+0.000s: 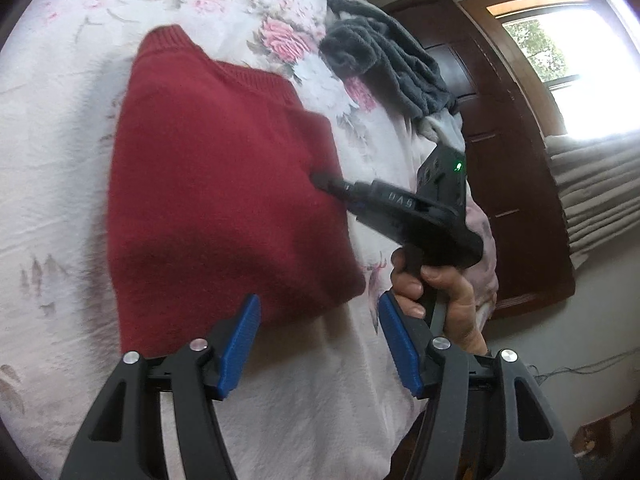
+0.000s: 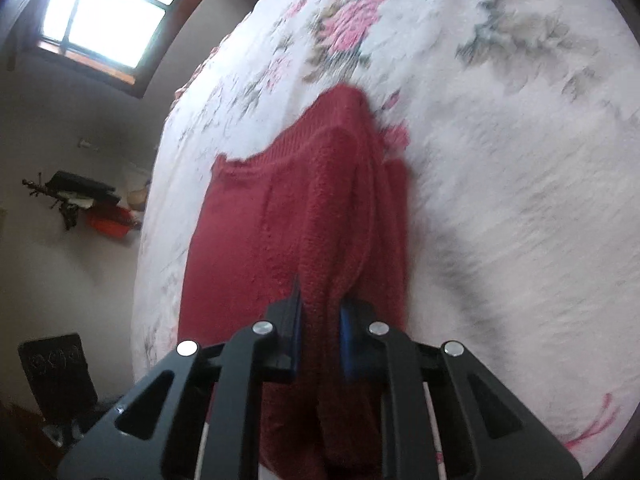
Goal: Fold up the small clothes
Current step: 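Grasp the sweater edge with the right tool and fold it over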
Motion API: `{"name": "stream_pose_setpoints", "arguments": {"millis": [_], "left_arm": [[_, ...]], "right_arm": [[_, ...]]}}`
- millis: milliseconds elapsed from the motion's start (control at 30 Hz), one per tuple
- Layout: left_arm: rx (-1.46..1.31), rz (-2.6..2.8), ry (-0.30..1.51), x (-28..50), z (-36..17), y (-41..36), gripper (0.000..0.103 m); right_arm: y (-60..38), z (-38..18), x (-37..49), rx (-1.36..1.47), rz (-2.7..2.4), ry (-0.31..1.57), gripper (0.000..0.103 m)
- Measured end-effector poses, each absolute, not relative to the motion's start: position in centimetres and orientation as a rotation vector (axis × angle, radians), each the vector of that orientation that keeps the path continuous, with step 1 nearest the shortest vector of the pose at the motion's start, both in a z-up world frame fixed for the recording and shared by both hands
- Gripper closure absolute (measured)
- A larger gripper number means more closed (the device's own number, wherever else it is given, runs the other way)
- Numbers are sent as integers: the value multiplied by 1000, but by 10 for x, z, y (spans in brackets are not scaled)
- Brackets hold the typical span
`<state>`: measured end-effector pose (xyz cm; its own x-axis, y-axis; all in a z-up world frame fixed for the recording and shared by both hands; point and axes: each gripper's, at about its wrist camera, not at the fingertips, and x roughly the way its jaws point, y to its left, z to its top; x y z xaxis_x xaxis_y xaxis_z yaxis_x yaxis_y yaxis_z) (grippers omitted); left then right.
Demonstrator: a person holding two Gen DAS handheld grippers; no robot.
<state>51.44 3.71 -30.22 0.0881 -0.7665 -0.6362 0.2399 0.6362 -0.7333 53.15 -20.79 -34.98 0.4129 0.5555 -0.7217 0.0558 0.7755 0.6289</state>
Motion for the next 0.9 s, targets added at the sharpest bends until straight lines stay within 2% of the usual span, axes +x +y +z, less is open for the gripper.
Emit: {"name": "stream_pose_setpoints", "arguments": {"millis": [133, 267, 333, 367, 400, 467, 567, 633, 733, 800, 867, 900], "left_arm": [[-517, -818, 1270, 516, -305, 32, 42], [-479, -729, 1353, 521, -333, 30, 42], [-503, -712, 1391, 521, -345, 34, 42], [-505, -720, 1385, 521, -344, 35, 42], [-505, -739, 1369, 519, -340, 35, 42], [-534, -808, 1320, 516, -329, 34, 42], [-580, -896, 1273, 515, -319, 25, 42], [-579, -930, 1271, 519, -318, 14, 42], [-577, -920, 1321, 527, -335, 0, 42], [-572, -860, 1394, 534, -360, -5, 42], [-577, -842, 1438, 535, -376, -7, 50], [-581, -841, 1455, 535, -379, -7, 50]], "right_arm": [[-214, -335, 520, 605, 348, 1061, 91], [-205, -363, 521, 570, 352, 1142, 88], [-209, -360, 522, 615, 396, 1126, 81], [-215, -358, 522, 655, 406, 1114, 71], [-225, -353, 524, 696, 392, 1101, 54], [-239, -342, 531, 695, 299, 1054, 51], [-244, -319, 540, 722, 361, 986, 73], [-220, -309, 552, 644, 453, 994, 76], [-194, -331, 573, 549, 472, 1120, 86], [-195, -358, 585, 492, 387, 1183, 103], [-210, -372, 588, 538, 361, 1189, 103], [-215, -371, 586, 559, 356, 1181, 103]]}}
